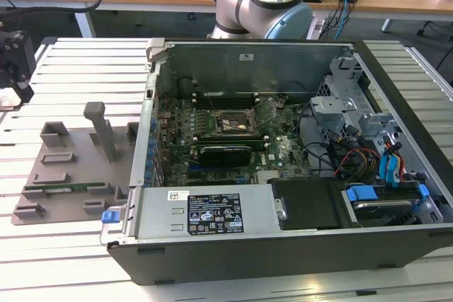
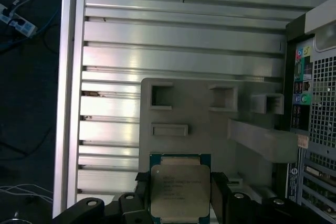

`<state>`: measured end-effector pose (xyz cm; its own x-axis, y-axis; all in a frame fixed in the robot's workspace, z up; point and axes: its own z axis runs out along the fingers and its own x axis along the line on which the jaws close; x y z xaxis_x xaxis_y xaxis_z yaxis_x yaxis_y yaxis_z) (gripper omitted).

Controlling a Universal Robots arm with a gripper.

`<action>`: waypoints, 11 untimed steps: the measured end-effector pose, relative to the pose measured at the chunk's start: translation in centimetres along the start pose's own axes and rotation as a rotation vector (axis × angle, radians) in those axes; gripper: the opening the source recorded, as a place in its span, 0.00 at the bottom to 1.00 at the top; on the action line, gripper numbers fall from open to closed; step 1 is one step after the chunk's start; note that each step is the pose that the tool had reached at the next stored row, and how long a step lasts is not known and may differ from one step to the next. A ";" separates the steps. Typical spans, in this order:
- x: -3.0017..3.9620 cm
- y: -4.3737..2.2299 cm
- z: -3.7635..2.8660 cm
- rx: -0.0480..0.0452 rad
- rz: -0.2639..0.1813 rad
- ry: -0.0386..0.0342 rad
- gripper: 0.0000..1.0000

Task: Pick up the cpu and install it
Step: 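Pick up the cpu and move it towards the insertion slot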

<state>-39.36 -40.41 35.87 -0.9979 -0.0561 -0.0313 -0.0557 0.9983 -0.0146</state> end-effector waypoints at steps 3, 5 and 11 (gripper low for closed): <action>-0.02 0.05 -0.49 0.0003 0.000 0.0000 0.55; -0.04 0.09 -1.23 0.0007 0.000 0.0000 0.55; -0.11 0.17 -3.17 0.0014 0.000 -0.0002 0.55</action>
<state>-39.36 -40.19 39.04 -0.9979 -0.0561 -0.0315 -0.0556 0.9983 -0.0160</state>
